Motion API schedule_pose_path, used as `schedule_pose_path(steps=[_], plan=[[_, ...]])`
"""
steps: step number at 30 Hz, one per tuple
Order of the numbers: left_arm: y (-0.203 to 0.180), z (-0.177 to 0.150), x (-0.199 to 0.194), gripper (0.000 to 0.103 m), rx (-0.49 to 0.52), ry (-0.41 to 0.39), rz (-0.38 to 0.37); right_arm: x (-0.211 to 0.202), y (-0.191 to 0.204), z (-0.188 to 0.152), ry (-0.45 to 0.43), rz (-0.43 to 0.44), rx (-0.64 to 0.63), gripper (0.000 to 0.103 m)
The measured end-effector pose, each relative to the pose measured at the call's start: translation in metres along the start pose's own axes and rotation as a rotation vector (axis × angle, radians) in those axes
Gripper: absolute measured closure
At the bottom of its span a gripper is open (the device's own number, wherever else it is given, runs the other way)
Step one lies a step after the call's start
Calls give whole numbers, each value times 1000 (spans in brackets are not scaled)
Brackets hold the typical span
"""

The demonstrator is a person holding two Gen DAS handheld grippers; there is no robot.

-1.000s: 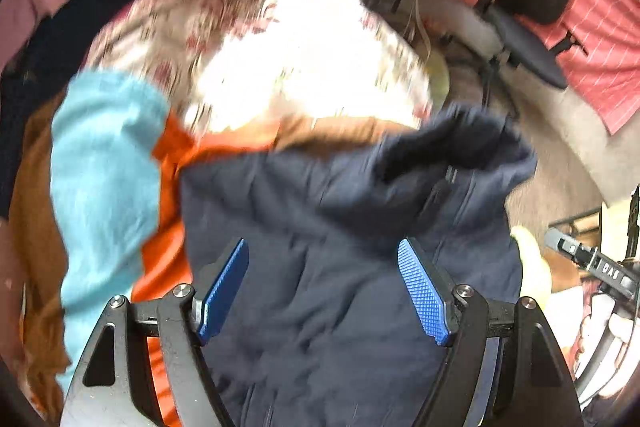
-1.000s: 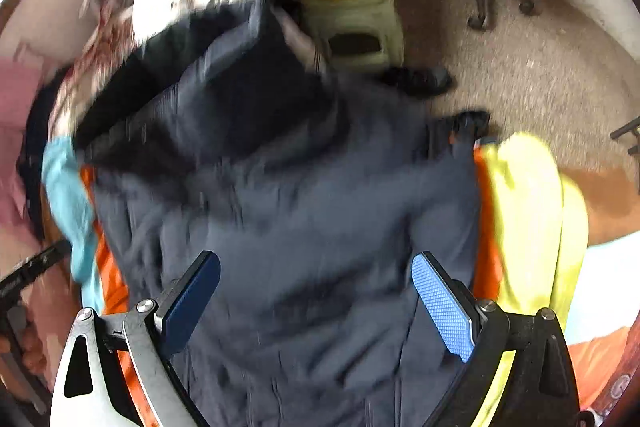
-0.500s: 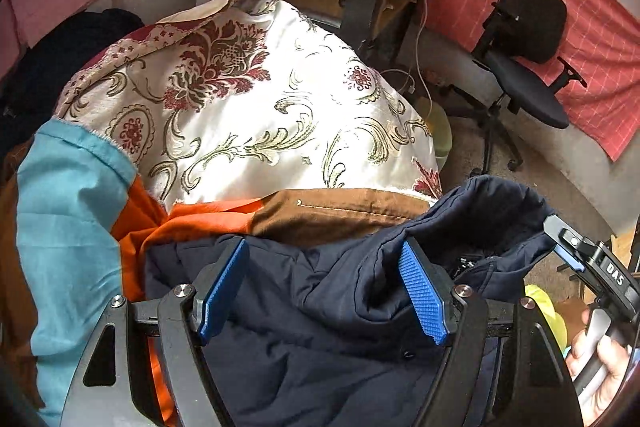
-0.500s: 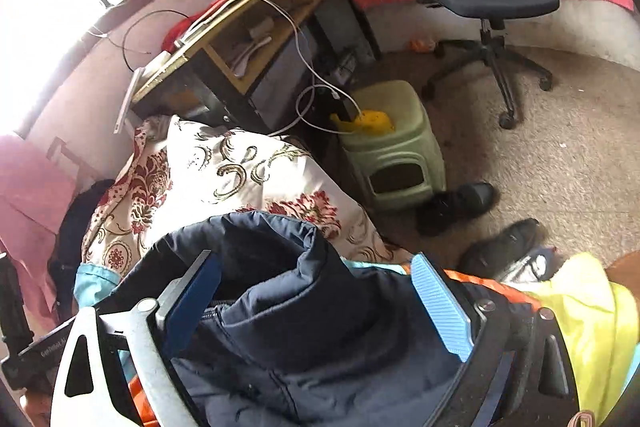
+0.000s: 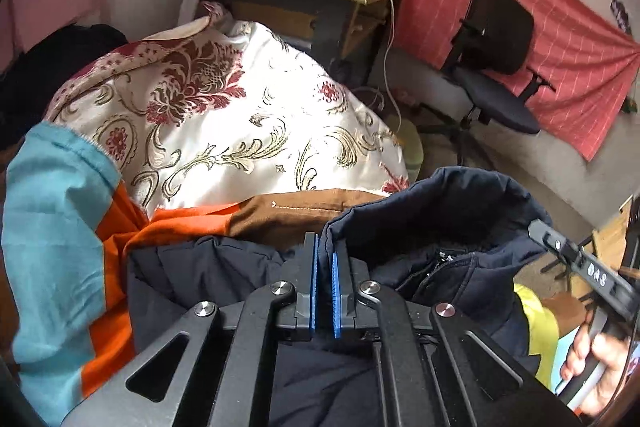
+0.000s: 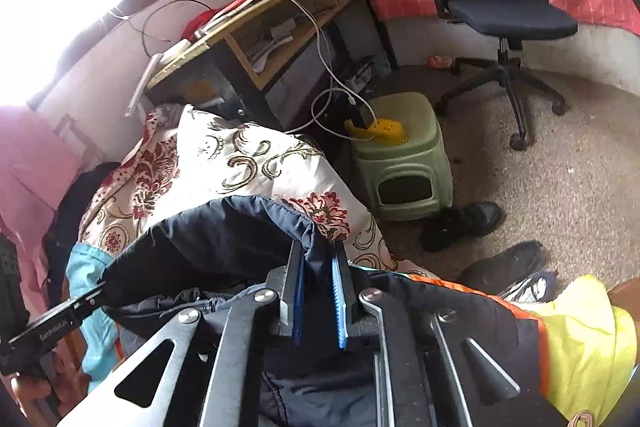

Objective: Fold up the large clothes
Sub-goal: 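Grasp the hem with both grippers and fold it up toward the collar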

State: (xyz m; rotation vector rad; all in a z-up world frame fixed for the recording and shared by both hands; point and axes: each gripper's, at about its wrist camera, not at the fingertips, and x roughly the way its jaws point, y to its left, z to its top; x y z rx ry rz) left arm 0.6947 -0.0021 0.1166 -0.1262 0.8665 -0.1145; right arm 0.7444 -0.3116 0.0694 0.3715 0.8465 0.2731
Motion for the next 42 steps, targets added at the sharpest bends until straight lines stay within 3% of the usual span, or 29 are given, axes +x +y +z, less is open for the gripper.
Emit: schedule_pose_path(steps=[4, 10, 13, 17, 24, 27, 36, 40, 42], plan=[[8, -27, -27, 100, -22, -91, -38, -26, 9, -19, -66, 11, -84, 93], [26, -83, -54, 100, -80, -139, -94, -70, 17, -69, -166, 39, -185, 95], [25, -107, -57, 100, -45, -164, -91, -84, 9, -96, -172, 75, -171, 95], [22, -135, -54, 100, -4, -190, -75, -92, 3, -135, -173, 48, -184, 96], [34, -175, -9, 100, -48, -141, -50, -71, -6, -190, -131, -46, -228, 96], [36, -187, 8, 100, -71, -155, -40, -45, -22, -206, -92, -18, -166, 96], [29, -202, 33, 100, -30, -219, 8, -15, -35, -222, -122, -23, -168, 96], [23, -195, 29, 98, 10, -175, 43, -11, -36, -228, -120, -55, -186, 96], [25, -189, 20, 98, 12, -140, 11, -13, -32, -227, -119, -73, -199, 96]])
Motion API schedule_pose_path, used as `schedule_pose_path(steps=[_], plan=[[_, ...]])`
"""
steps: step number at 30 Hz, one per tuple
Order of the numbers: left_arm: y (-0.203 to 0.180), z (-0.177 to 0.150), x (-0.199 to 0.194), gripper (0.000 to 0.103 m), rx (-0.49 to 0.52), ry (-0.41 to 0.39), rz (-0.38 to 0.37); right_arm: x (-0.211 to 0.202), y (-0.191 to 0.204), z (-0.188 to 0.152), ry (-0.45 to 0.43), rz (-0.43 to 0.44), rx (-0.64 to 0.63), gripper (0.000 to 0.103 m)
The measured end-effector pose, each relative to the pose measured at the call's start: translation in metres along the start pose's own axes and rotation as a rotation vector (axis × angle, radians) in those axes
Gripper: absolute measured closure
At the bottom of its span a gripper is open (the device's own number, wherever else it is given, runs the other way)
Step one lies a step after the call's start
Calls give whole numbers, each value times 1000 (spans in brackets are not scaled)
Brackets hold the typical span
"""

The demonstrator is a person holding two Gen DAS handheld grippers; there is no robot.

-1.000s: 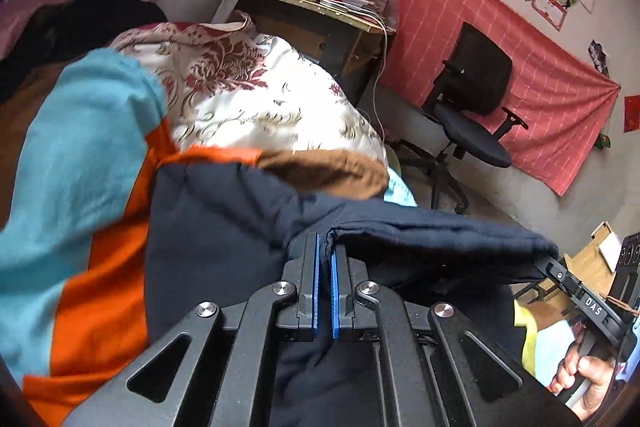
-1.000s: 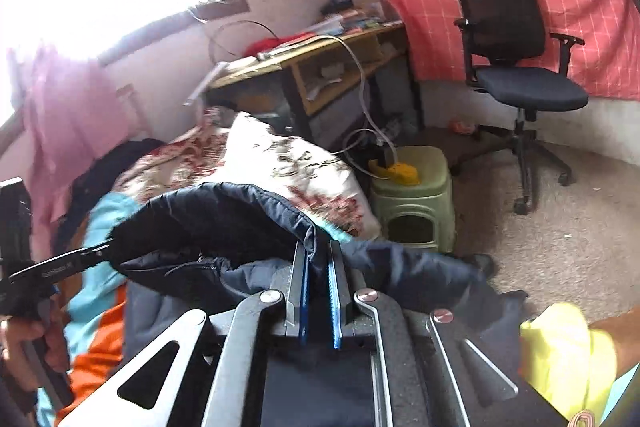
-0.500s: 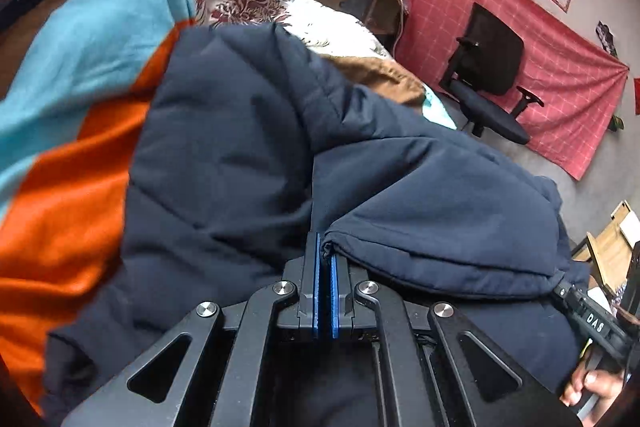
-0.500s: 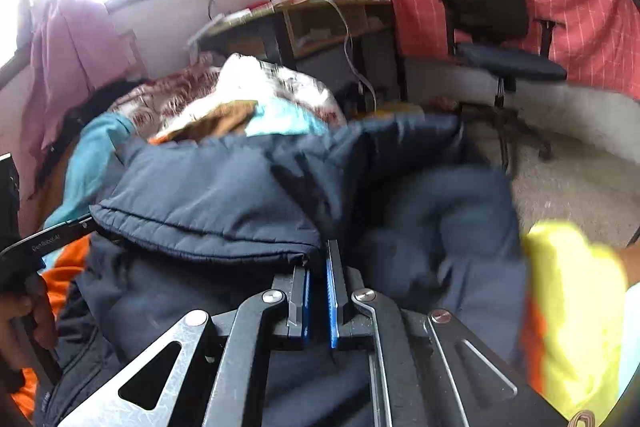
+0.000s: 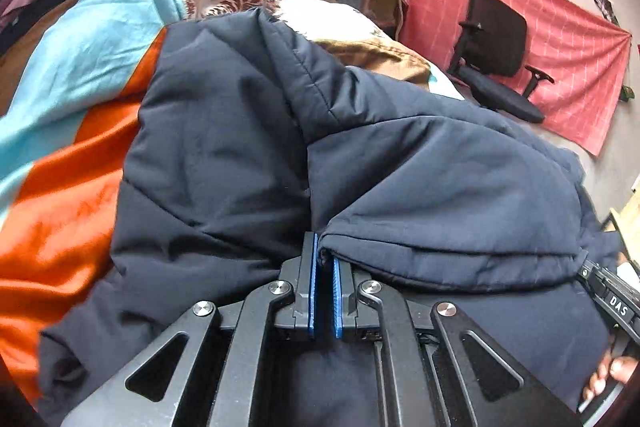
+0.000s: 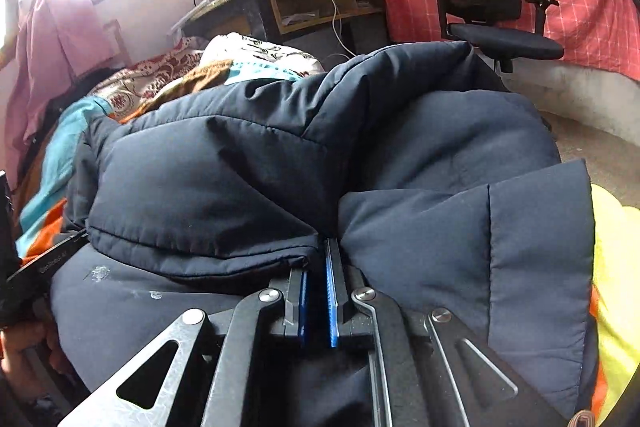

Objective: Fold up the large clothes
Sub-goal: 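Grasp the hem with both grippers and fold it up toward the collar, then open both grippers and release the folded hem onto the jacket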

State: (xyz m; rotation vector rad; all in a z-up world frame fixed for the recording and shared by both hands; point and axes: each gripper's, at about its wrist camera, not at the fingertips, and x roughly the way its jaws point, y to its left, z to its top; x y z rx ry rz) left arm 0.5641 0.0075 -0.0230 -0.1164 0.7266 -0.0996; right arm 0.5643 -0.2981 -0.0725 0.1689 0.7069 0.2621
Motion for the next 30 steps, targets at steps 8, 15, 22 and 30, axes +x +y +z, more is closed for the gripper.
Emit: schedule_pose_path(steps=[8, 15, 22, 30], plan=[[8, 22, -61, 67, 20, -63, -63, -55, 5, 19, -36, 12, -37, 74], [-27, 53, -74, 52, 2, -171, -146, -105, 32, 51, -220, -6, -59, 42], [-60, 43, -15, 54, 149, -33, -156, -52, 62, 62, -111, 49, -123, 45], [-61, 9, 27, 61, 227, -38, -78, -5, 48, 25, -21, 18, -150, 61]])
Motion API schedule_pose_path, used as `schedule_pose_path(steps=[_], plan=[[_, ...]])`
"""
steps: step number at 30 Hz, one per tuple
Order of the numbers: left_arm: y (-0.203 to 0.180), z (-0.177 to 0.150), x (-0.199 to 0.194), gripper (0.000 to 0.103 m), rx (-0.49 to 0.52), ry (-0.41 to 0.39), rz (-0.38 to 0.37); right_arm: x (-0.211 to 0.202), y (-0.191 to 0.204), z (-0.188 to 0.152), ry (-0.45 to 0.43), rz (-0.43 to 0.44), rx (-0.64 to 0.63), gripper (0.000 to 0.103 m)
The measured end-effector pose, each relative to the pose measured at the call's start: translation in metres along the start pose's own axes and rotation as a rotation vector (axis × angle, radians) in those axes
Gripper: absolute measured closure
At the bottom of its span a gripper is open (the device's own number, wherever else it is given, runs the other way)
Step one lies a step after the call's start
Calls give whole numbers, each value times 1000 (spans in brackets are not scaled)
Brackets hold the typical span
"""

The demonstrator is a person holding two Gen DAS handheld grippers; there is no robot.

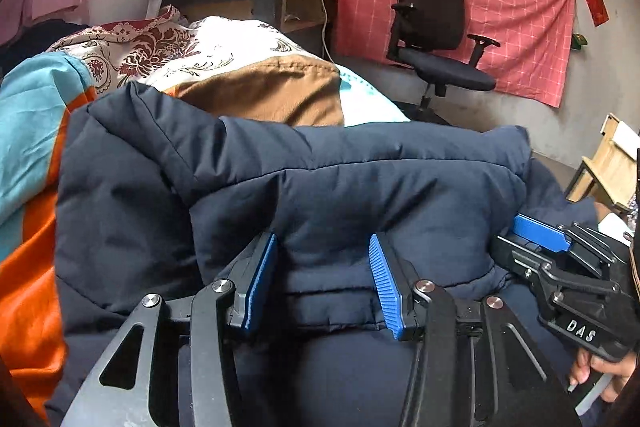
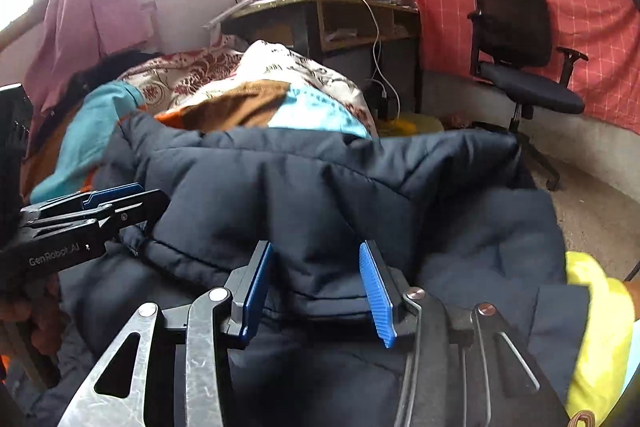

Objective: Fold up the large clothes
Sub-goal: 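Open both grippers and release the folded hem onto the jacket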

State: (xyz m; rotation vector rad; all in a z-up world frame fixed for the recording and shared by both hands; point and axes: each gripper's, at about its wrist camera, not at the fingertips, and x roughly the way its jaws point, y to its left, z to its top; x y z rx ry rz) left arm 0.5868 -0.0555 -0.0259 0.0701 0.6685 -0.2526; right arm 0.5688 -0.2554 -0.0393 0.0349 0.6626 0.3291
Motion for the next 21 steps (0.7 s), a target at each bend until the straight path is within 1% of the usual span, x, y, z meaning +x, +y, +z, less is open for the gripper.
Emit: schedule_pose_path(steps=[1, 3, 6, 14, 18, 19, 21], plan=[[0, -4, 1, 60, 7, -10, 10, 5, 1, -4, -4, -7, -16, 61], [-1, -14, 4, 60, 12, -55, 29, 15, 3, -10, -9, -24, -34, 61], [1, -24, 12, 60, 11, -97, 45, 23, 1, -15, -16, -30, -26, 60], [1, -23, 15, 60, 27, -96, 47, 35, 3, -22, -33, -60, -54, 60], [12, -22, 6, 61, 9, -95, -29, 36, 6, -26, -59, -83, -69, 61], [14, -22, 3, 61, 0, -94, -41, 36, 6, -27, -62, -84, -70, 61], [13, -24, 0, 61, -3, -98, -41, 34, 6, -27, -70, -82, -71, 61]])
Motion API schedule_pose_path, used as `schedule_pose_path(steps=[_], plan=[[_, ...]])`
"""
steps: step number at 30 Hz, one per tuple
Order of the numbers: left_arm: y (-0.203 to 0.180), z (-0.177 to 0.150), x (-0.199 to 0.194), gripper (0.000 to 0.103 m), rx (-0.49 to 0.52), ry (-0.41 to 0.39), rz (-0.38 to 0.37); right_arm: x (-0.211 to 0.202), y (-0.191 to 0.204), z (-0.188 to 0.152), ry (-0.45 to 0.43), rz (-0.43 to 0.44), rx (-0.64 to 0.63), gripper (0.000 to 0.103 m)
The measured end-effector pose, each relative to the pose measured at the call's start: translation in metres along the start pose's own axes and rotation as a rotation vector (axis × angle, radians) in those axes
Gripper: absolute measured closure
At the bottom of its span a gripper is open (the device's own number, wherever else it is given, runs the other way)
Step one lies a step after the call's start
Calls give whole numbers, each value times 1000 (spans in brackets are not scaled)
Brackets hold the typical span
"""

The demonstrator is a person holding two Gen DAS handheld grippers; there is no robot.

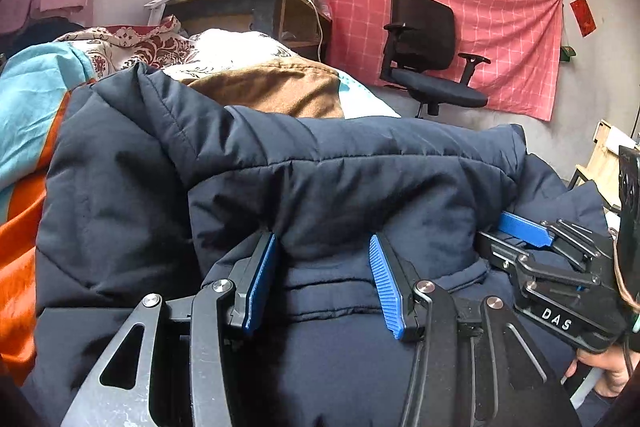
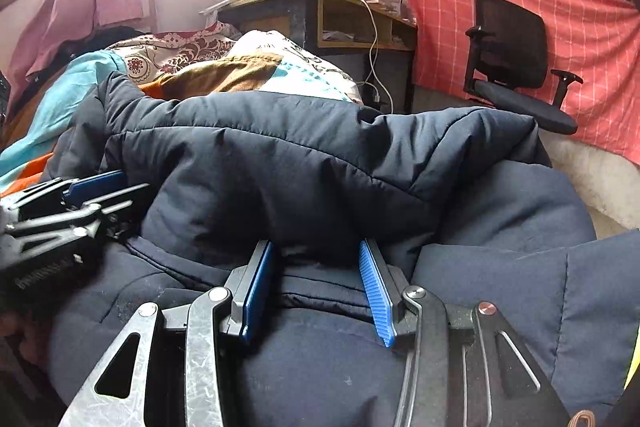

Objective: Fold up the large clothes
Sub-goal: 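Open both grippers and release the folded hem onto the jacket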

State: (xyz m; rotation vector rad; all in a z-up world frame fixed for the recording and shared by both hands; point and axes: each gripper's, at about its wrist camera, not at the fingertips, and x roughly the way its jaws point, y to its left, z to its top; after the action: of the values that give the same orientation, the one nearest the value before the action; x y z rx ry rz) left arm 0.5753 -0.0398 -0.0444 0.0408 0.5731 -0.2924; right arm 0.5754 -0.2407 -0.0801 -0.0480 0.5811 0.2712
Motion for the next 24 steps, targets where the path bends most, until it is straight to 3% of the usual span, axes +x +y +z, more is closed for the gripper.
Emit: schedule_pose_path(steps=[4, 10, 15, 16, 18, 24], plan=[[-3, 0, -6, 60, -21, 2, 5, -5, 0, 0, -18, 9, 5, 61], [13, 13, -12, 53, -192, 79, -102, -19, -15, 8, -2, 109, 71, 56], [15, 22, -21, 53, -226, 123, -53, -29, -22, 18, 27, 131, 112, 56], [14, 22, -24, 49, -229, 127, -45, -33, -23, 21, 31, 121, 107, 53], [12, 18, -30, 38, -246, 143, -54, -41, -24, 22, 31, 76, 96, 25], [4, 16, -47, 36, -248, 156, -7, -61, -50, 14, 49, 69, 156, 24]])
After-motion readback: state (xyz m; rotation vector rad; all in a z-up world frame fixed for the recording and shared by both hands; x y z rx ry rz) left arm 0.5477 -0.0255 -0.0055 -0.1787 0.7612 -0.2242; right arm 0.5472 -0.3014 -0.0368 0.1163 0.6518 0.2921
